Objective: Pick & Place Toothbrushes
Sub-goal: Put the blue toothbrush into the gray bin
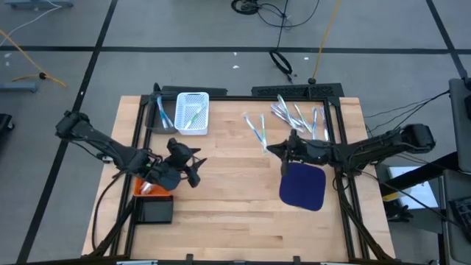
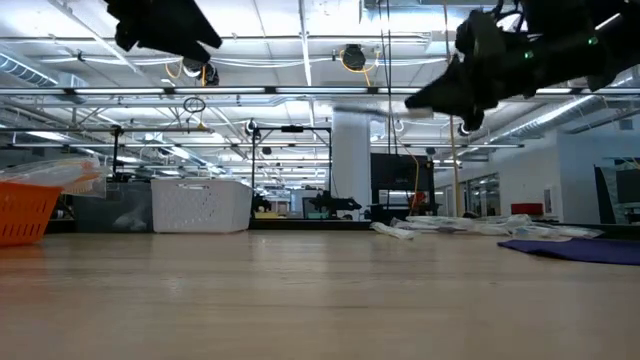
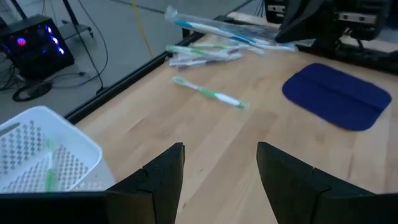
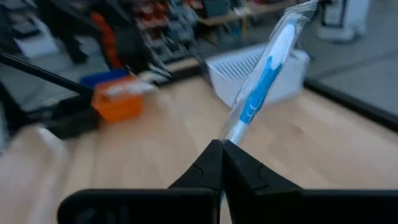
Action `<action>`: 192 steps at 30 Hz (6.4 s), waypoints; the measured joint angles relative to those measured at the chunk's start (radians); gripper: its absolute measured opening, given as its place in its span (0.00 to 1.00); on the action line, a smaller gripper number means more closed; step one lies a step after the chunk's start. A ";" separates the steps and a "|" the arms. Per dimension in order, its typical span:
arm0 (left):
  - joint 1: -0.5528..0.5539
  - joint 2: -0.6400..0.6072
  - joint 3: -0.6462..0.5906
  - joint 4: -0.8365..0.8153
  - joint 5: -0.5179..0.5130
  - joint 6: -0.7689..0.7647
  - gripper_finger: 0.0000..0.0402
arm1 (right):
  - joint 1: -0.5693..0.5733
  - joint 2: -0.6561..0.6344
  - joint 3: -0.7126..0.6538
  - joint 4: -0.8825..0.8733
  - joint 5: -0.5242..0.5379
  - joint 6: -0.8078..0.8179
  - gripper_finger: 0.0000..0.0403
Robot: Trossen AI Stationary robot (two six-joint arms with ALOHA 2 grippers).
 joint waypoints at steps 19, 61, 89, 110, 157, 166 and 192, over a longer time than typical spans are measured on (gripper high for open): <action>0.234 0.228 -0.001 0.877 0.378 0.431 0.51 | 0.206 0.000 0.000 0.301 0.001 -0.210 0.00; 0.453 0.413 0.001 1.391 0.834 0.318 0.03 | 0.240 0.000 0.000 0.318 0.018 -0.246 0.00; 0.495 0.180 -0.001 0.804 0.793 0.346 0.01 | 0.239 -0.001 0.001 0.221 0.190 -0.257 0.39; 0.627 -0.382 0.000 -0.182 0.297 0.213 0.01 | 0.239 -0.001 0.001 0.213 0.193 -0.256 0.35; 1.370 -0.379 -0.295 -0.026 0.535 0.123 0.02 | 0.219 0.000 0.000 0.205 0.190 -0.237 0.35; 1.372 -0.379 -0.299 -0.031 0.521 0.114 0.21 | 0.219 0.000 0.000 0.205 0.189 -0.237 0.35; 1.366 -0.379 -0.299 -0.014 0.447 0.275 0.60 | 0.175 0.000 0.000 0.156 0.189 -0.219 0.35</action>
